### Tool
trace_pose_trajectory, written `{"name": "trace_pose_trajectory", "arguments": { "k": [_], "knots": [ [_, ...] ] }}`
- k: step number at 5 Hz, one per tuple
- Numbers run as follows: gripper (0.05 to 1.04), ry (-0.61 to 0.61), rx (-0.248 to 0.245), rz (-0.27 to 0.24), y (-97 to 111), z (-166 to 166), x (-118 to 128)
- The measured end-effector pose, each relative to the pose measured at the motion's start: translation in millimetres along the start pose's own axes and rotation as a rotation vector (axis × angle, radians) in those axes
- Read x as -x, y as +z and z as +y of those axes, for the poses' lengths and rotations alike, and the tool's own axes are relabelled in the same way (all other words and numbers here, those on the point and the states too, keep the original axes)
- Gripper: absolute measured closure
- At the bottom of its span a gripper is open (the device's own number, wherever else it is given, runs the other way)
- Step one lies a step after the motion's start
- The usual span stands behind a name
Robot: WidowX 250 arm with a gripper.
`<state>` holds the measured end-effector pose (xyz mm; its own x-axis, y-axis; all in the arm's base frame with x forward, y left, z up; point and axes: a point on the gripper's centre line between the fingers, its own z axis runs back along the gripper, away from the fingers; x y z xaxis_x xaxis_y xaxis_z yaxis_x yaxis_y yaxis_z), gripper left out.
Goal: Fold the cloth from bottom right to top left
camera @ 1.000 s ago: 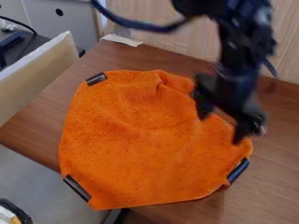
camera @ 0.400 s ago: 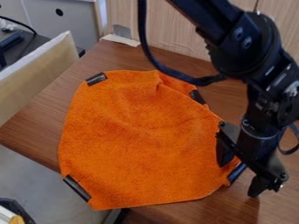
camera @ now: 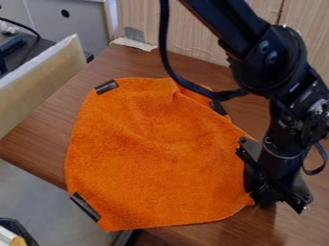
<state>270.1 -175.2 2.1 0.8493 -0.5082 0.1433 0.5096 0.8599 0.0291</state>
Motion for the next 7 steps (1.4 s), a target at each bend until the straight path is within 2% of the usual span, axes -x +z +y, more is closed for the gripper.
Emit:
{"name": "trace_pose_trajectory", "arguments": {
  "k": [1, 2, 3, 4, 5, 6, 7],
  "knots": [
    [0.913, -0.001, -0.007, -0.001, 0.2, 2.0, 0.2],
    [0.996, -0.006, -0.003, 0.0, 0.3, 4.1, -0.1],
    [1.012, -0.034, -0.003, 0.014, 3.1, 5.9, -1.0],
    [1.015, -0.029, 0.001, -0.007, 23.7, 14.3, -3.6],
    [1.015, 0.014, -0.017, -0.074, 51.1, 37.3, -9.8],
    [1.015, 0.074, 0.001, -0.104, 68.7, 78.8, -10.0],
    [1.015, 0.203, -0.008, -0.155, 88.4, 133.6, -4.0]
  ]
}}
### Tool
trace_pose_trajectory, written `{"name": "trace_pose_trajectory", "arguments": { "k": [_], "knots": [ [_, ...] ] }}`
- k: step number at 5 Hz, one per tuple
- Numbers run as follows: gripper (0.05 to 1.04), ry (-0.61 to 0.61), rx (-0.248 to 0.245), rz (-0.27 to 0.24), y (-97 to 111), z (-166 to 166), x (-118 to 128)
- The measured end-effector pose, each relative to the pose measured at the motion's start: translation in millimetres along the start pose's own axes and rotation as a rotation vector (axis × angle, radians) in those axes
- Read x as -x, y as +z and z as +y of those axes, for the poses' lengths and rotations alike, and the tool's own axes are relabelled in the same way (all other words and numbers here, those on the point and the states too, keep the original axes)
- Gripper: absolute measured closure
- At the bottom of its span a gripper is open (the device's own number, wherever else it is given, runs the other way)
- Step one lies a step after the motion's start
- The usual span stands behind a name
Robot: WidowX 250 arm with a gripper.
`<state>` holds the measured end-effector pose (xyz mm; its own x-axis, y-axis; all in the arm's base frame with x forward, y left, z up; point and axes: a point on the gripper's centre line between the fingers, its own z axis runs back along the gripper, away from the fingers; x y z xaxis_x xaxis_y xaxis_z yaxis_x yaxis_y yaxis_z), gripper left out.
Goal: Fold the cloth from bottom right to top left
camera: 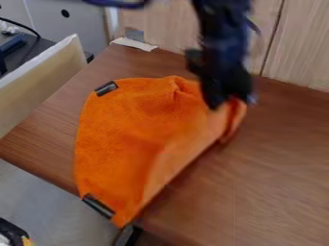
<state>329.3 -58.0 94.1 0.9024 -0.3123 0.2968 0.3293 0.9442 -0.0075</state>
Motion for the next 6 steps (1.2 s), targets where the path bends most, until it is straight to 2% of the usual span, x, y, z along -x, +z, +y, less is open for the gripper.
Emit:
{"name": "trace_pose_trajectory", "arguments": {
  "k": [1, 2, 4, 5, 6],
  "knots": [
    [1.015, 0.107, -0.04, -0.008, 6.0, 48.0, 5.4],
    [1.015, 0.199, -0.048, 0.022, -2.7, 84.8, 20.5],
    [0.99, 0.276, -0.053, 0.138, -39.2, 122.9, 47.9],
    [0.825, 0.3, -0.08, 0.172, -50.6, 133.3, 58.5],
    [0.551, 0.311, -0.089, 0.171, -49.8, 135.7, 57.5]
  ]
}}
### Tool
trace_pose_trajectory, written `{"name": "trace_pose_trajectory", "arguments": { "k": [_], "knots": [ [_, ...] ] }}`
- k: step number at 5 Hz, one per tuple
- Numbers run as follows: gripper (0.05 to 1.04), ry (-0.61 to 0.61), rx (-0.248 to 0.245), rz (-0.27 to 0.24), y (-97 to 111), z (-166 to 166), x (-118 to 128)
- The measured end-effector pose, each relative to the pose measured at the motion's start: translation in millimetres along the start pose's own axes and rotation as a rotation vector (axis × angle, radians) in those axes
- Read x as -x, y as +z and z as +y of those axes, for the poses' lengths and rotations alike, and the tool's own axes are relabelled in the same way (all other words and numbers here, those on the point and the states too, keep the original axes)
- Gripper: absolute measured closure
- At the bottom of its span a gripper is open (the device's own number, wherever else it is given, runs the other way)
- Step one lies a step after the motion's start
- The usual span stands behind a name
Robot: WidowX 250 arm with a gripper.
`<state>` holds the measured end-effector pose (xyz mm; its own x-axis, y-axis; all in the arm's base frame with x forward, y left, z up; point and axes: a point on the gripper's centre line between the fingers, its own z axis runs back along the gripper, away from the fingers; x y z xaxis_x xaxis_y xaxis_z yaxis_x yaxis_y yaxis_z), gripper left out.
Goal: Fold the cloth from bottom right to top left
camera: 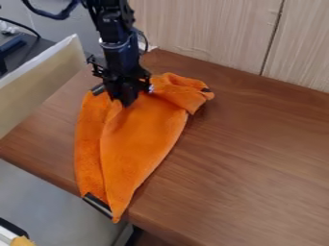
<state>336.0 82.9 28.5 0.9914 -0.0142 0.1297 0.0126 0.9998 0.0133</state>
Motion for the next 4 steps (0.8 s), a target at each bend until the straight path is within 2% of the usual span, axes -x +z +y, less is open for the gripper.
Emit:
{"name": "trace_pose_trajectory", "arguments": {
  "k": [1, 2, 3, 4],
  "knots": [
    [0.245, 0.012, -0.002, 0.008, -0.7, 1.7, 1.9],
    [0.076, 0.011, -0.004, 0.019, 2.1, 4.5, 2.1],
    [0.08, 0.011, -0.009, 0.041, 7.0, 5.2, 3.7],
    [0.083, 0.008, -0.073, -0.021, 36.6, 7.2, -1.5]
  ]
}}
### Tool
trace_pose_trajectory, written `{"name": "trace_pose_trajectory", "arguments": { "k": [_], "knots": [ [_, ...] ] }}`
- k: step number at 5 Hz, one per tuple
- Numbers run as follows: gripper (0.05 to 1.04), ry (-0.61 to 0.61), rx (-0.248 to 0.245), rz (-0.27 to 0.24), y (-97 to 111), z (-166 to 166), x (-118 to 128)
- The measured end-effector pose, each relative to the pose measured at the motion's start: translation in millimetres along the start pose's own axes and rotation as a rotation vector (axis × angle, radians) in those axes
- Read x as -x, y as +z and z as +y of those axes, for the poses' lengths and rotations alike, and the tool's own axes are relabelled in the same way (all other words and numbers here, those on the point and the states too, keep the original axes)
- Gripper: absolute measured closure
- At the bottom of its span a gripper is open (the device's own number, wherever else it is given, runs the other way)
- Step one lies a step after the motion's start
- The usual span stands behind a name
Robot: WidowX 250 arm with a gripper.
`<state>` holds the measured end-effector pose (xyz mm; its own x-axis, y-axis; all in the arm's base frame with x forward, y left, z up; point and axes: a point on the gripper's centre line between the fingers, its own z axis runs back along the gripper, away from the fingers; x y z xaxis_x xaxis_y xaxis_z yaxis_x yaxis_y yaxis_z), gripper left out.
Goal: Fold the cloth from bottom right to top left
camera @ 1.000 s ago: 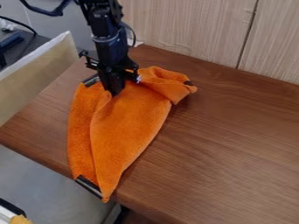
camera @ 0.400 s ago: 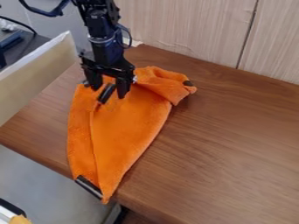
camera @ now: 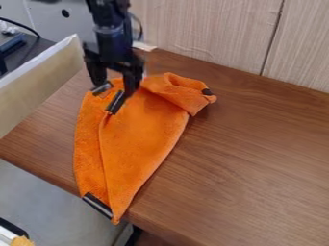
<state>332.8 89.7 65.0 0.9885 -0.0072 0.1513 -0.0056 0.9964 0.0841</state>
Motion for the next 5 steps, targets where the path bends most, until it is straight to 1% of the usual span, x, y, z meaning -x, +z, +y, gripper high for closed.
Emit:
{"name": "trace_pose_trajectory", "arguments": {
  "k": [1, 2, 5],
  "knots": [
    [0.083, -0.011, -0.016, -0.012, 18.8, -3.8, -0.9],
    [0.083, -0.035, 0.001, -0.048, 35.7, -4.9, -10.1],
    [0.083, -0.039, 0.0, -0.056, 38.2, -4.7, -11.5]
  ]
}}
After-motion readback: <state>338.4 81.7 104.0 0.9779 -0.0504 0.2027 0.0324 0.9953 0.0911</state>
